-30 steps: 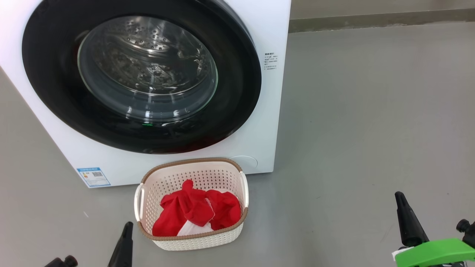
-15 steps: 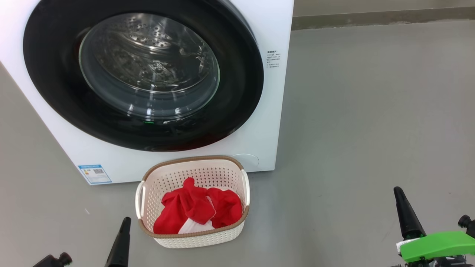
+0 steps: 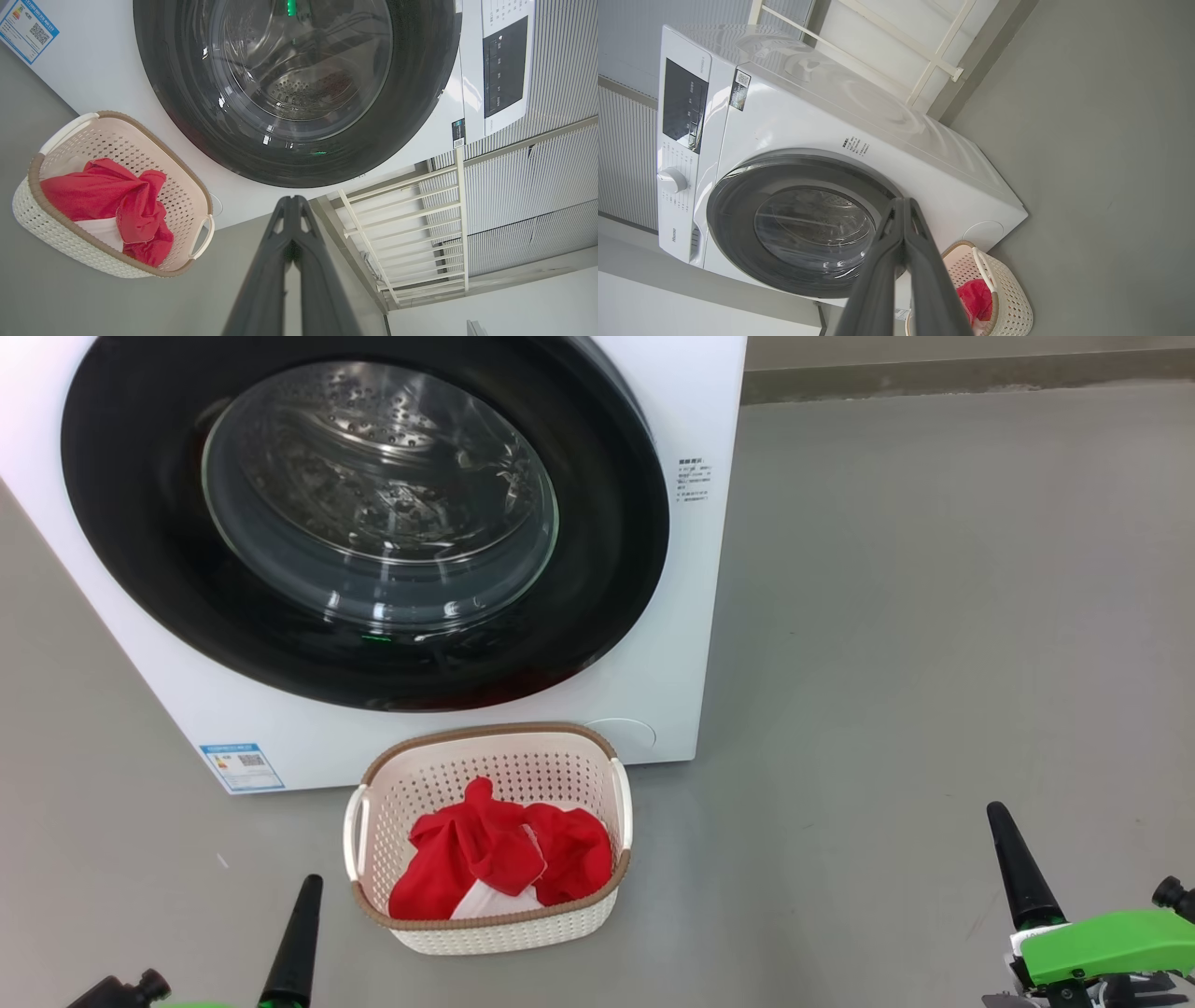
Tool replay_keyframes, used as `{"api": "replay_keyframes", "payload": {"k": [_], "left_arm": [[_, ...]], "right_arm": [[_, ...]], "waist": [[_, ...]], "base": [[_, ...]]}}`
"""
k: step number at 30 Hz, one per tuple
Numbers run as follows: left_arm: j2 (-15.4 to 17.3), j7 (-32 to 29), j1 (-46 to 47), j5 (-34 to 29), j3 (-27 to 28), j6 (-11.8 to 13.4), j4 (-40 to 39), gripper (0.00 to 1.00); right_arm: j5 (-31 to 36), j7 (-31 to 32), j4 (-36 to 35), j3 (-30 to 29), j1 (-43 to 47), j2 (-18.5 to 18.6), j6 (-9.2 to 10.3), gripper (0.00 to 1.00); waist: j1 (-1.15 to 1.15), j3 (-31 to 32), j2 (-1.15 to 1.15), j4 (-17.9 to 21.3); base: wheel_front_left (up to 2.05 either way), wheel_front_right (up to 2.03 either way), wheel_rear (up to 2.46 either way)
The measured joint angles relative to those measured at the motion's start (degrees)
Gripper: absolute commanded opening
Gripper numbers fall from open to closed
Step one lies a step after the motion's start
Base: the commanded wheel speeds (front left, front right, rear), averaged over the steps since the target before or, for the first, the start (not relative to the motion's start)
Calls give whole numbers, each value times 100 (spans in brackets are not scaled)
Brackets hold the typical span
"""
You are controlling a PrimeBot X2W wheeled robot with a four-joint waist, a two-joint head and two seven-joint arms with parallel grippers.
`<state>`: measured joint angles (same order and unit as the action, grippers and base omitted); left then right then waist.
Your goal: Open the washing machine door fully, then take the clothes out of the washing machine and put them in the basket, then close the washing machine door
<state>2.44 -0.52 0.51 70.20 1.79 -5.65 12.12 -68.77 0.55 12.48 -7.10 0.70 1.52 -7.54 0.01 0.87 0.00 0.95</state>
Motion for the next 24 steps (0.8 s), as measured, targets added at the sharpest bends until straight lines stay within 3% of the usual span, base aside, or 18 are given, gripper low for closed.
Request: {"api": "replay_keyframes", "payload": {"k": [24], "left_arm": [[-9,-402,228,1482,188,-94,201,0]], "right_arm": [[-1582,398,213,-23,-280,34,1,0]], "waist": [[0,-74,0,-67]], "base": [[0,0,0]]}}
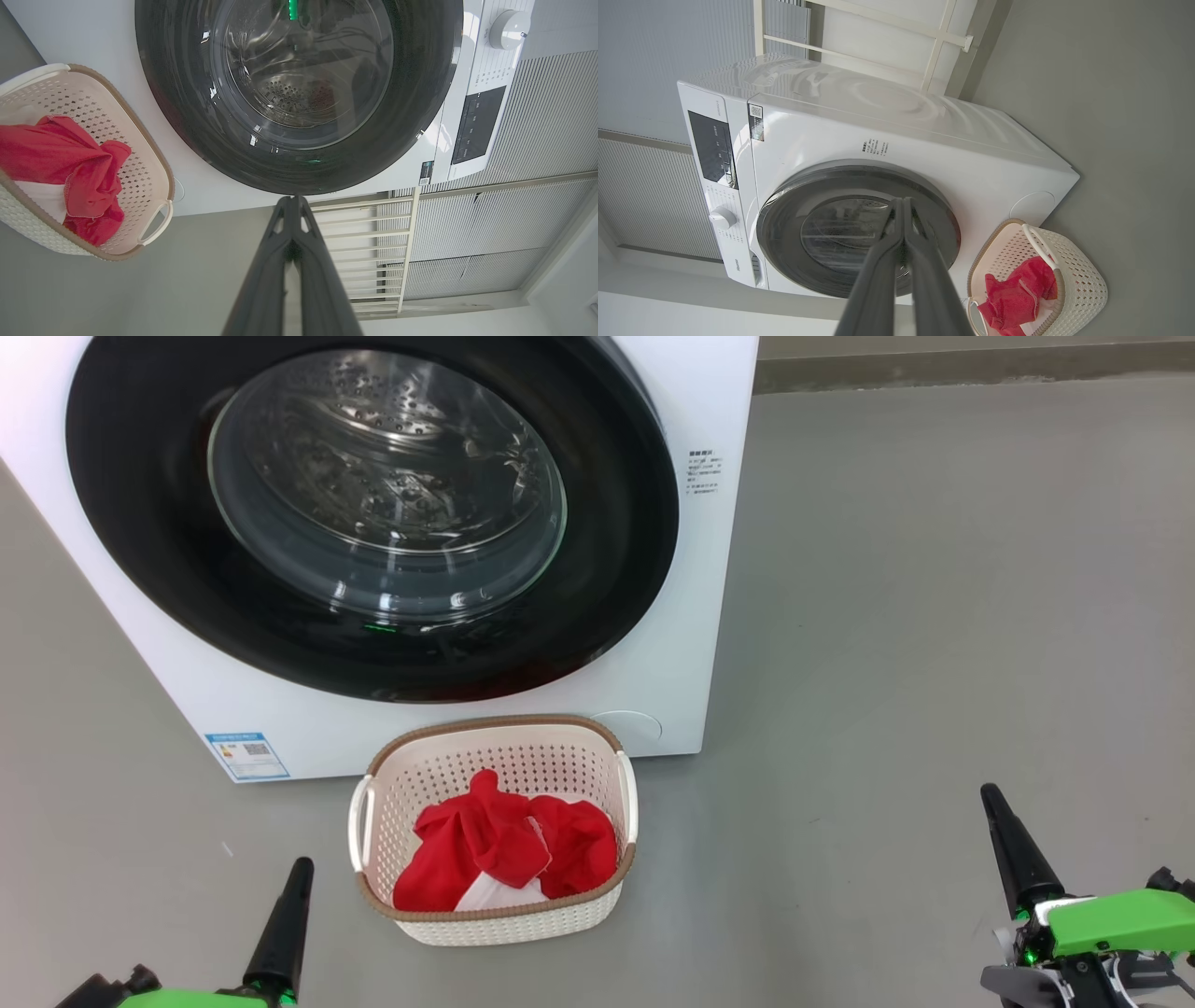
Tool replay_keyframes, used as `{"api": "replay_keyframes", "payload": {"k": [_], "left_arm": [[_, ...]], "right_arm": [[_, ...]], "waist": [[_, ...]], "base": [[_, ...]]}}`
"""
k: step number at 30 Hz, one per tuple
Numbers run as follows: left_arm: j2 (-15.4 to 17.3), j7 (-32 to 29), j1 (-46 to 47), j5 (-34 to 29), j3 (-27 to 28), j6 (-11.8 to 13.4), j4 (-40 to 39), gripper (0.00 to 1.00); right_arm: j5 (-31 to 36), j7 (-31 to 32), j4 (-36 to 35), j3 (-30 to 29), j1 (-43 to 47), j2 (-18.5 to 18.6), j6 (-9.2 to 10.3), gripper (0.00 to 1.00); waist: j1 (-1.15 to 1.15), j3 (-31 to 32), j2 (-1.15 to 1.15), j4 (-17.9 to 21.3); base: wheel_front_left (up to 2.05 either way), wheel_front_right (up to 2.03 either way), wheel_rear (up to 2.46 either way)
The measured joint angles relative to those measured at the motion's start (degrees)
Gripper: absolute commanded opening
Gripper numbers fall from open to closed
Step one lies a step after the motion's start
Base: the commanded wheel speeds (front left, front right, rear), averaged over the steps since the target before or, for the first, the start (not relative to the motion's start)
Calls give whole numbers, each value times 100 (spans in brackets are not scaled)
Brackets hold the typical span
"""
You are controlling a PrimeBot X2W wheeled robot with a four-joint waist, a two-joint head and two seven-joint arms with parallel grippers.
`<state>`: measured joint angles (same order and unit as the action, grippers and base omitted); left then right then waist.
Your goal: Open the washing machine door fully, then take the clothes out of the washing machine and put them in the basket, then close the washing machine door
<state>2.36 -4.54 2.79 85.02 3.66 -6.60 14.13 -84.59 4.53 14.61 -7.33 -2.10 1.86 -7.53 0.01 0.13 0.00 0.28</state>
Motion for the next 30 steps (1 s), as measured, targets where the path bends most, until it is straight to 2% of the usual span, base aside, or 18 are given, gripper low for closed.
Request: {"api": "replay_keyframes", "payload": {"k": [10,30], "left_arm": [[-4,-164,111,646,76,-47,94,0],[-8,-169,111,675,85,-47,110,0]], "right_arm": [[-658,155,80,-12,-104,10,0,0],[-723,155,87,-18,-165,15,0,0]], "waist": [[0,-31,0,-28],[0,-31,0,-28]], "base": [[0,0,0],[0,0,0]]}}
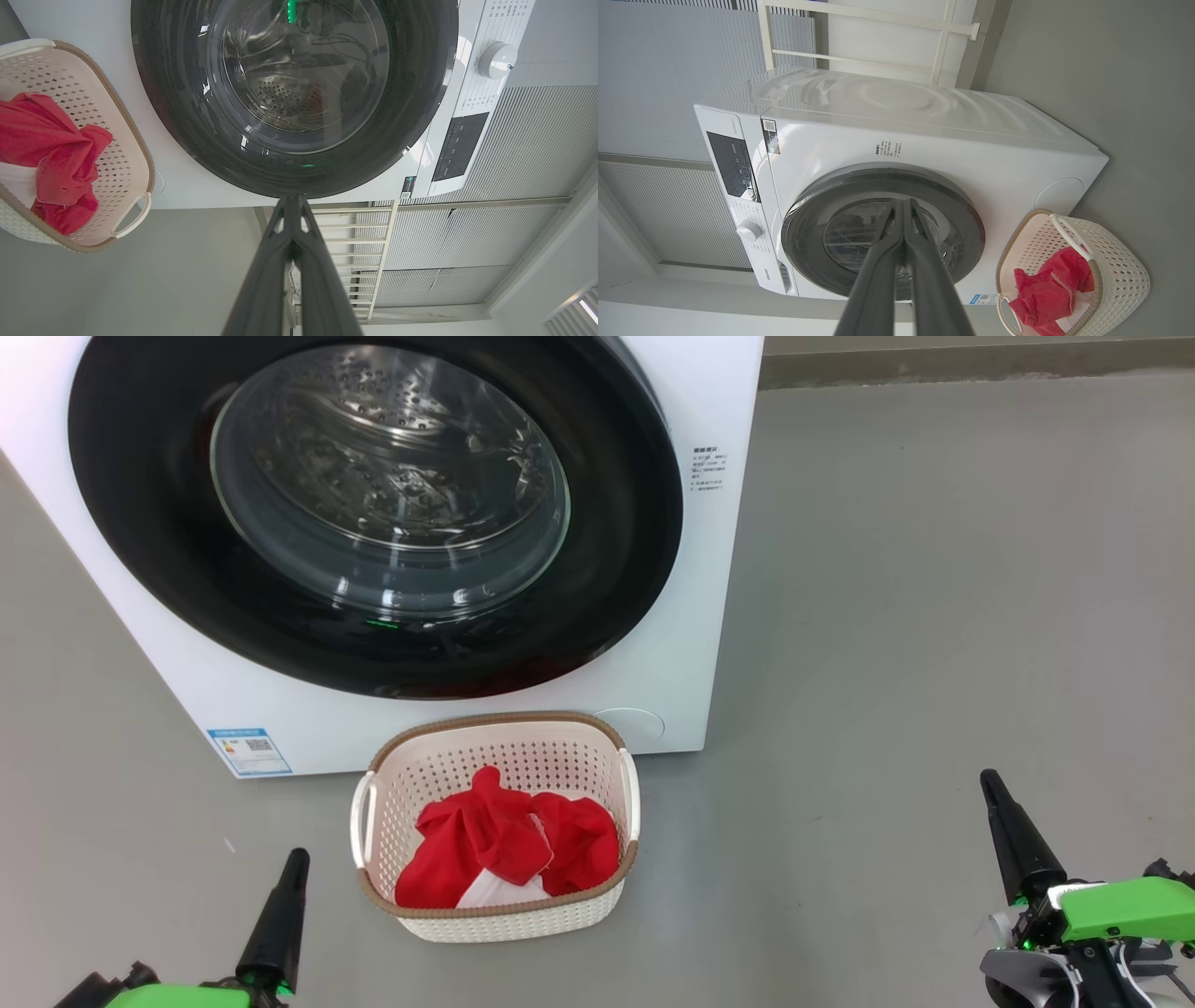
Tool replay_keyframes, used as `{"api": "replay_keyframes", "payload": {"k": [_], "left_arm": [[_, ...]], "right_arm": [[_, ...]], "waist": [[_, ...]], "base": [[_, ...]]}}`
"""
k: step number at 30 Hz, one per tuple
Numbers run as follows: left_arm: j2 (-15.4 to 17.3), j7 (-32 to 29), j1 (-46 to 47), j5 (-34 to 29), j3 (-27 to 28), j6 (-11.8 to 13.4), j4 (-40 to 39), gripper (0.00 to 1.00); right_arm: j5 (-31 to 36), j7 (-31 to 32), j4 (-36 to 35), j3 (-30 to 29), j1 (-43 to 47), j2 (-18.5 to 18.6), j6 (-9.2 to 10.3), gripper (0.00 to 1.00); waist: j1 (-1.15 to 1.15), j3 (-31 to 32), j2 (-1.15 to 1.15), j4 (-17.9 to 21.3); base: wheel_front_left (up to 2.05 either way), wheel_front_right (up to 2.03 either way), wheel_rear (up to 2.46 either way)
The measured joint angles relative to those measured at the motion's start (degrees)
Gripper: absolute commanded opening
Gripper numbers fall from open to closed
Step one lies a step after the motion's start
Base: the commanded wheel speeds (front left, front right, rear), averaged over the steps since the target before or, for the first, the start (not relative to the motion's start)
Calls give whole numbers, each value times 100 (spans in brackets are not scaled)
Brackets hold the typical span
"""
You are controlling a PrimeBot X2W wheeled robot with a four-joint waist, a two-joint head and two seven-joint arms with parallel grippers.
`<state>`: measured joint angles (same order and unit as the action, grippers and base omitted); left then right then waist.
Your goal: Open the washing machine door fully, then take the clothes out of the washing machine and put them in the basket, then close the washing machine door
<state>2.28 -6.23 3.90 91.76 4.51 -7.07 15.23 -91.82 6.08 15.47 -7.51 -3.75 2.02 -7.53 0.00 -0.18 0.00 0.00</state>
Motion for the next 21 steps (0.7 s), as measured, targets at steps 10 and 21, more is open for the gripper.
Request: {"api": "replay_keyframes", "payload": {"k": [10,21], "left_arm": [[0,0,0,0,0,0,0,0],[0,0,0,0,0,0,0,0]], "right_arm": [[-2,0,0,-1,0,0,0,0],[-2,1,0,-4,0,0,0,0]], "waist": [[0,0,0,0],[0,0,0,0]], "base": [[0,0,0],[0,0,0]]}}
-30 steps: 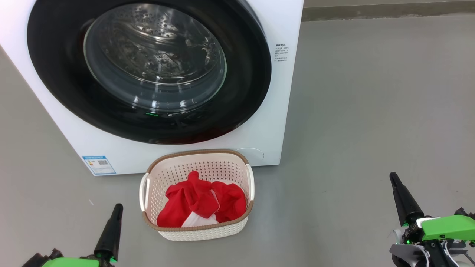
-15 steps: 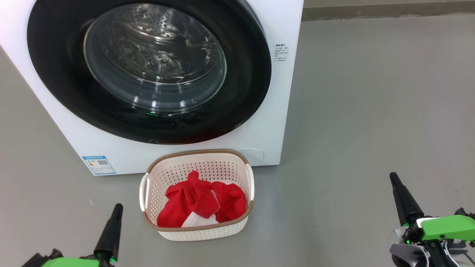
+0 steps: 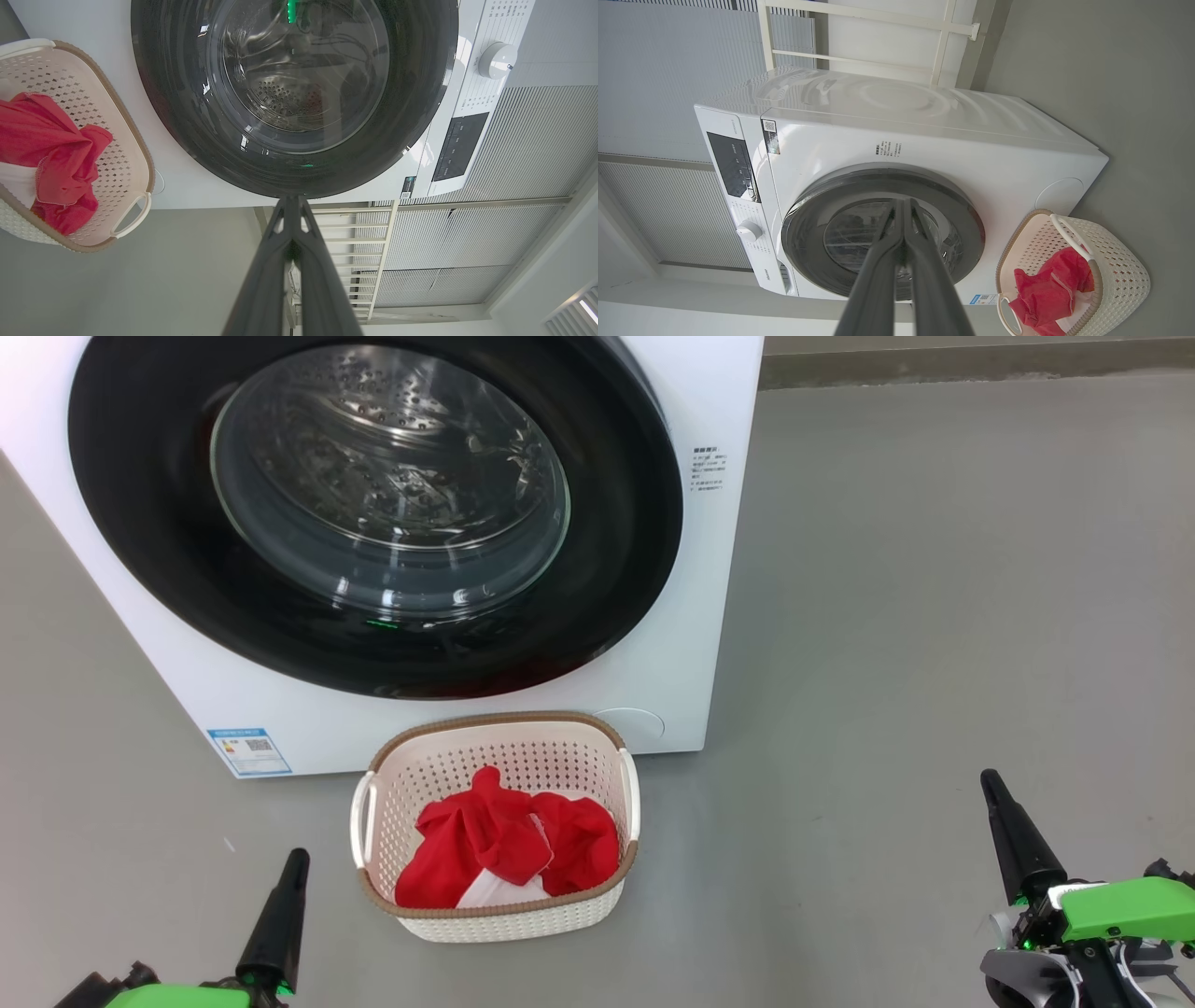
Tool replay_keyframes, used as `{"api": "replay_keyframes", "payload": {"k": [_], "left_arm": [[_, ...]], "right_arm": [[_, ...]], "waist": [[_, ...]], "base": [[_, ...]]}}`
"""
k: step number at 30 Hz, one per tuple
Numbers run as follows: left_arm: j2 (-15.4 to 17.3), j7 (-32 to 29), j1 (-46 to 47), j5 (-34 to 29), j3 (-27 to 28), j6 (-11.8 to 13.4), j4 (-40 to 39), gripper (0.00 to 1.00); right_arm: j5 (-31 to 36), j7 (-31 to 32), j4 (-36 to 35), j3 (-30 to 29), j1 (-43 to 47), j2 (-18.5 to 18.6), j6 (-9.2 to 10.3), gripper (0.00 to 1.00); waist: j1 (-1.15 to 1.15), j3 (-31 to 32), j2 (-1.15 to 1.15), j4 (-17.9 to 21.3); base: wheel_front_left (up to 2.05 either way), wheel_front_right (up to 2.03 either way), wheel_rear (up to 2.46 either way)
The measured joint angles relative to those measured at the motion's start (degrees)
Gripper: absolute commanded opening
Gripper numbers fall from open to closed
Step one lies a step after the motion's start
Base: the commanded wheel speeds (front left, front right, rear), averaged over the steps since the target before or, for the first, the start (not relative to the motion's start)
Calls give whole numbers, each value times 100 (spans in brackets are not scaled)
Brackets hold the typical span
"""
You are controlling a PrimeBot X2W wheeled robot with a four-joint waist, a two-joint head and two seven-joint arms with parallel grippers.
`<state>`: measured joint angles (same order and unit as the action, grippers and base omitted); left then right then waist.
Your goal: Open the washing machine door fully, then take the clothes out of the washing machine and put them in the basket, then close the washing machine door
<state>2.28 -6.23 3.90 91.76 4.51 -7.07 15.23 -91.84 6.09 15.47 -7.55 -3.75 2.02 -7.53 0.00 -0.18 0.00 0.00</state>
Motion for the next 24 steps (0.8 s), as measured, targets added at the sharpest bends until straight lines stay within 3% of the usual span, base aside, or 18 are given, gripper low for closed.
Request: {"api": "replay_keyframes", "payload": {"k": [24], "left_arm": [[0,0,1,0,1,0,0,0]], "right_arm": [[0,4,1,-3,0,0,0,0]], "waist": [[0,0,0,0]], "base": [[0,0,0]]}}
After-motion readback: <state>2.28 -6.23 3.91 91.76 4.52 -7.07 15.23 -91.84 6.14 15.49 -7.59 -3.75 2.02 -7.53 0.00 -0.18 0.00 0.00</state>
